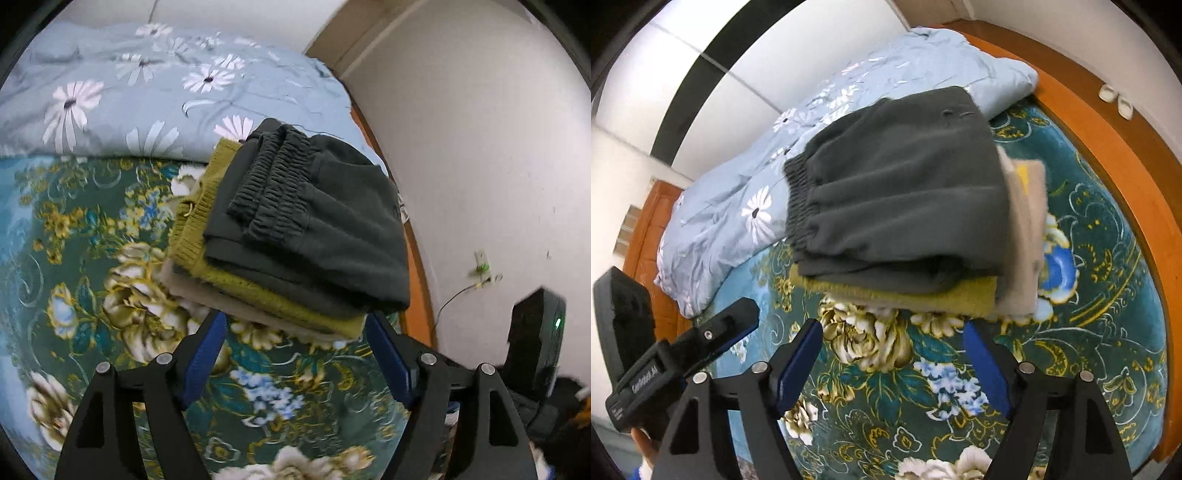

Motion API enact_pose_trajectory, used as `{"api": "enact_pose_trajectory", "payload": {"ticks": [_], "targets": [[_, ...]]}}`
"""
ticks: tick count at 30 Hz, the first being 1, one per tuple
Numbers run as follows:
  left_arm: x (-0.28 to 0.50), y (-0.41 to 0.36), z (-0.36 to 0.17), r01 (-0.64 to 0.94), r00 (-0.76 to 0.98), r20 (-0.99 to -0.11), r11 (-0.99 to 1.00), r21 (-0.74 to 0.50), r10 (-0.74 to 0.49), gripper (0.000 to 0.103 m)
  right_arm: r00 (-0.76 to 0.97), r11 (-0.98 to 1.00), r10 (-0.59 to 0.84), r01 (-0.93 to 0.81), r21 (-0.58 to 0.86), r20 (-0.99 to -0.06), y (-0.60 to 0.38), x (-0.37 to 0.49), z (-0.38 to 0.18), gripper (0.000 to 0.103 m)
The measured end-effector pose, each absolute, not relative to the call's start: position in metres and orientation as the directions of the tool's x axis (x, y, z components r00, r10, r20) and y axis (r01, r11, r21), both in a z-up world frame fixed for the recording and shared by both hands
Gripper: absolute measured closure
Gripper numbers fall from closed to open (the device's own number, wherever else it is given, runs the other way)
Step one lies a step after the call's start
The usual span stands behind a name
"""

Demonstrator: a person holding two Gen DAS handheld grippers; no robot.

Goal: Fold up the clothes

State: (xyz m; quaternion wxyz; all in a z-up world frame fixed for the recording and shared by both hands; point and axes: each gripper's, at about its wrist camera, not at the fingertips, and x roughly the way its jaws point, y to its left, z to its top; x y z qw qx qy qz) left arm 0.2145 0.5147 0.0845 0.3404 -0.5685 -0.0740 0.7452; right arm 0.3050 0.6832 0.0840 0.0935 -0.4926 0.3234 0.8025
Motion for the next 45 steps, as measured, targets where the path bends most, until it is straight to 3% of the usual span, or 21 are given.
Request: {"api": "enact_pose_trajectory", "payload": {"ticks": [17,28,36,42,45], "targets": [[0.228,0.483,0.092,-0.452,-0.234,-0.760,-0.760,-0.468,0.607,0.025,-0.473,-0.884,-0.020,-0.404,0.237,-0.881,0.630,0.310,0.078,0.022],[0.228,0.491,0.071,-0.492,-0.203,-0.805,-0.769,-0.409,0.558,0.025,-0.448,-0.903,0.034,-0.397,0.165,-0.893,0.620,0.299,0.066,0.022],[0.226,0.509,0.039,-0.488,-0.155,-0.883,-0.811,-0.322,0.444,0.024,-0.406,-0.902,0.059,-0.414,0.125,-0.912,0.627,0.297,0.049,0.021],[0.230,0.521,0.035,-0.516,-0.179,-0.900,-0.817,-0.259,0.398,0.021,-0.391,-0.901,0.082,-0.423,0.100,-0.917,0.632,0.297,0.041,0.017],[0.229,0.524,0.034,-0.511,-0.170,-0.901,-0.817,-0.265,0.399,0.012,-0.393,-0.897,0.094,-0.433,0.093,-0.915,0.637,0.298,0.039,0.016]]}}
